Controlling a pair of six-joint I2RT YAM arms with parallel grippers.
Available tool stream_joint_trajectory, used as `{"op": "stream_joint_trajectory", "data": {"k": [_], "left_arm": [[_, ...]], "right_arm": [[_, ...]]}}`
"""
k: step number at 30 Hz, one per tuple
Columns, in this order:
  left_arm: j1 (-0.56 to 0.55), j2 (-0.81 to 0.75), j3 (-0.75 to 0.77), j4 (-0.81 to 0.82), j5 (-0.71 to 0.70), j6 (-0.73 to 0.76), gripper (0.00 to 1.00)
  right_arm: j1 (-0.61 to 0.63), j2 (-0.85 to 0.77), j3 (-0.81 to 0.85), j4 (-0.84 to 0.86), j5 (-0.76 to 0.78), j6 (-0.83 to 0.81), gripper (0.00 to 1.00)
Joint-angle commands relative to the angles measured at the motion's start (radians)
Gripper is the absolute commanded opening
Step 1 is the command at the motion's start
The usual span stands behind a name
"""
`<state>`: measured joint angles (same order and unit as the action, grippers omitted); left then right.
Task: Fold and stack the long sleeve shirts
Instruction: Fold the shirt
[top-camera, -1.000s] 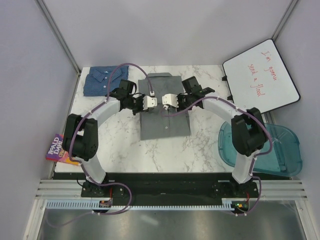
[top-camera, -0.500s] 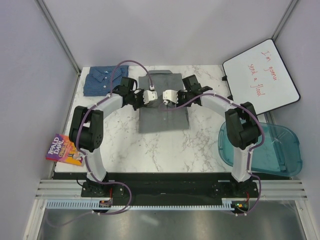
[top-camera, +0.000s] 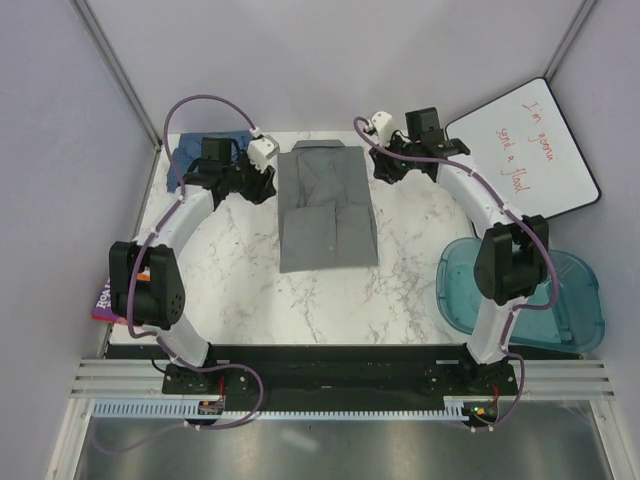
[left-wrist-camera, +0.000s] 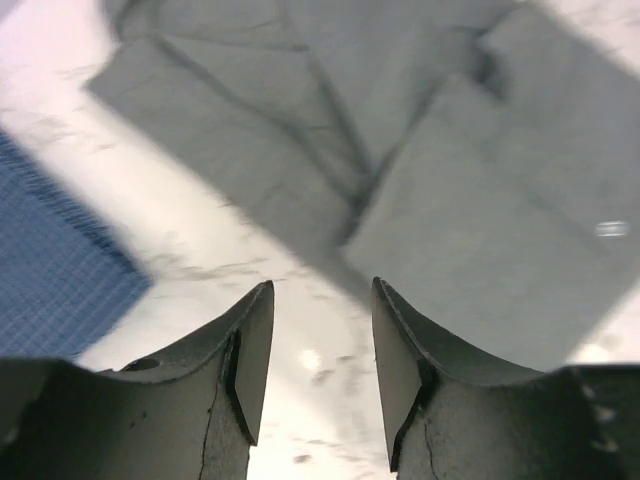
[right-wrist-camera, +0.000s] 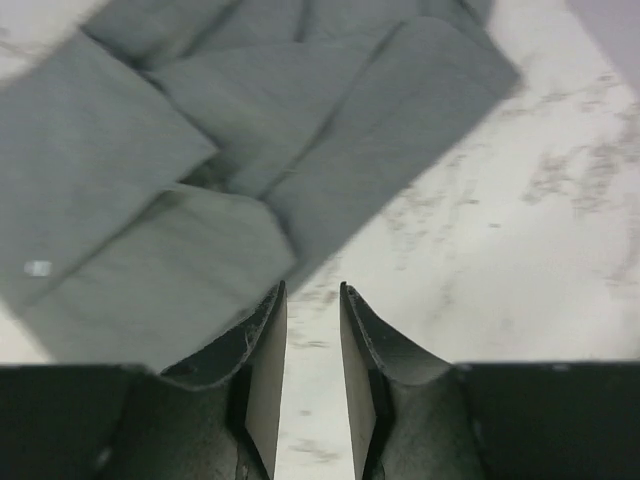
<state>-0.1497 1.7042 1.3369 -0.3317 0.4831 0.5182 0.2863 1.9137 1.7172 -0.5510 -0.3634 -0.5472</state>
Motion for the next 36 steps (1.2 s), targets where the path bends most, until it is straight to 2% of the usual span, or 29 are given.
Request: {"op": "stream_joint_trajectory", "data": {"k": [1,5,8,14,20,24,27,30,32,36], "left_arm": [[-0.073,-0.043,-0.094,-0.049,0.213,-0.3,0.49],[-0.1,0.034,-0.13,-0.024,0.323,-0.467,0.47],[-0.102,0.104,-0.171,0.046,0.321,-0.627,0.47],[-0.088,0.238,-0.22,0.033,0.308,-0.656,0.45],[-0.088,0.134,-0.335,0.001,0.385,-0.701,0.41],[-0.088,-0.012,-0.438,-0.123,0.456,-0.62,0.41],[-0.087,-0.13,-0.458,-0.161,0.506,-0.546,0.42],[-0.087,-0.163,-0.426,-0.126,0.515,-0.55,0.42],[-0.085,-0.117,-0.374,-0.07,0.517,-0.595,0.42],[-0.085,0.017,-0.271,0.049,0.496,-0.675,0.47]], "right_arm": [[0.057,-0.021,-0.097,-0.096,-0.305,0.355,0.31],[0.073,0.021,-0.218,0.04,-0.387,0.501,0.3],[0.074,0.094,-0.249,0.086,-0.39,0.535,0.3],[0.073,0.211,-0.315,0.12,-0.348,0.536,0.28],[0.08,0.067,-0.537,0.181,-0.359,0.586,0.3],[0.103,-0.158,-0.675,0.114,-0.419,0.563,0.34],[0.103,-0.229,-0.639,0.028,-0.439,0.507,0.35],[0.103,-0.24,-0.605,0.084,-0.456,0.527,0.36],[0.1,-0.197,-0.565,0.114,-0.468,0.541,0.36],[0.096,0.012,-0.37,0.141,-0.493,0.546,0.36]]}}
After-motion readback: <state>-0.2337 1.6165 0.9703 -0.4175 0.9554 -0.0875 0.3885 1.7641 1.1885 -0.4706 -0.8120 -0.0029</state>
